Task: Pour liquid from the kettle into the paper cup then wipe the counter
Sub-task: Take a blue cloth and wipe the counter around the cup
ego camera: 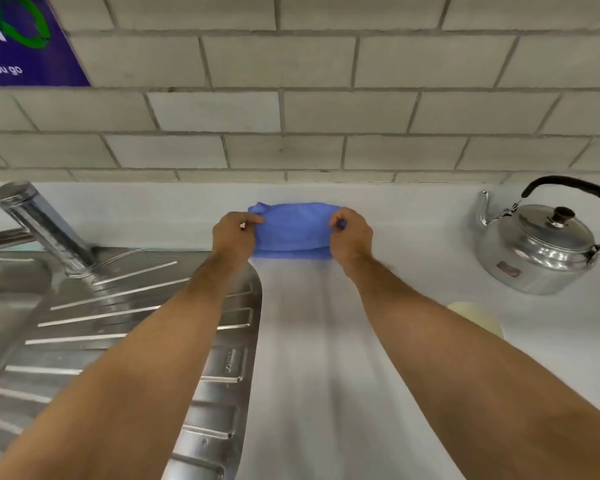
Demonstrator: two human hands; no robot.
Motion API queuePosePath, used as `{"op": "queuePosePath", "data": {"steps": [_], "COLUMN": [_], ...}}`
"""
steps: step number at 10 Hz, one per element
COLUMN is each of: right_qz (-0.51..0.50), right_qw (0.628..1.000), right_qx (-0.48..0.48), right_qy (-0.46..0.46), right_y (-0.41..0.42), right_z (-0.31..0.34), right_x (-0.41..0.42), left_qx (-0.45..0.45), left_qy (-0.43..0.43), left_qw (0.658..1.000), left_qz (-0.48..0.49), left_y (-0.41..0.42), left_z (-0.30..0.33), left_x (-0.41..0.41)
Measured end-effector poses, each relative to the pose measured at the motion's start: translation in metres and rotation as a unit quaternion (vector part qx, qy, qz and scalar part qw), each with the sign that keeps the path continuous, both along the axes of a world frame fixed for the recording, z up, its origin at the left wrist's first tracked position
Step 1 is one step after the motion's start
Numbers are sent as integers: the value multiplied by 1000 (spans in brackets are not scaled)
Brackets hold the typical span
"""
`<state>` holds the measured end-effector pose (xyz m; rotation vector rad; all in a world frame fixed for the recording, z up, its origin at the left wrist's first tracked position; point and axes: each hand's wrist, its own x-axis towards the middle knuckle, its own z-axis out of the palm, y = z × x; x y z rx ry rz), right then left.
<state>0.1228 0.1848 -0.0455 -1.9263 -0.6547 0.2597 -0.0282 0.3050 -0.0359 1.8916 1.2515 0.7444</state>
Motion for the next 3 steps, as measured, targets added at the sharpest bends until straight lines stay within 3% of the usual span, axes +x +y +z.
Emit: {"op": "queuePosePath", "data": {"steps": [1, 2, 3], "right_qz": [77, 94, 101], "right_qw": [989, 975, 959], "right_qx": [-126, -202, -255], "right_qy": [-10, -20, -64], "right_y": [5, 6, 3], "right_z": [-12, -19, -12], "right_x": [5, 6, 0], "left_qx": [25, 29, 45], "left_qy": [143, 273, 299], "left_qw": [984, 953, 949], "left_qz": [-100, -130, -93], "left_y": [12, 19, 9], "left_z": [-17, -28, -23], "left_x": [5, 4, 4]}}
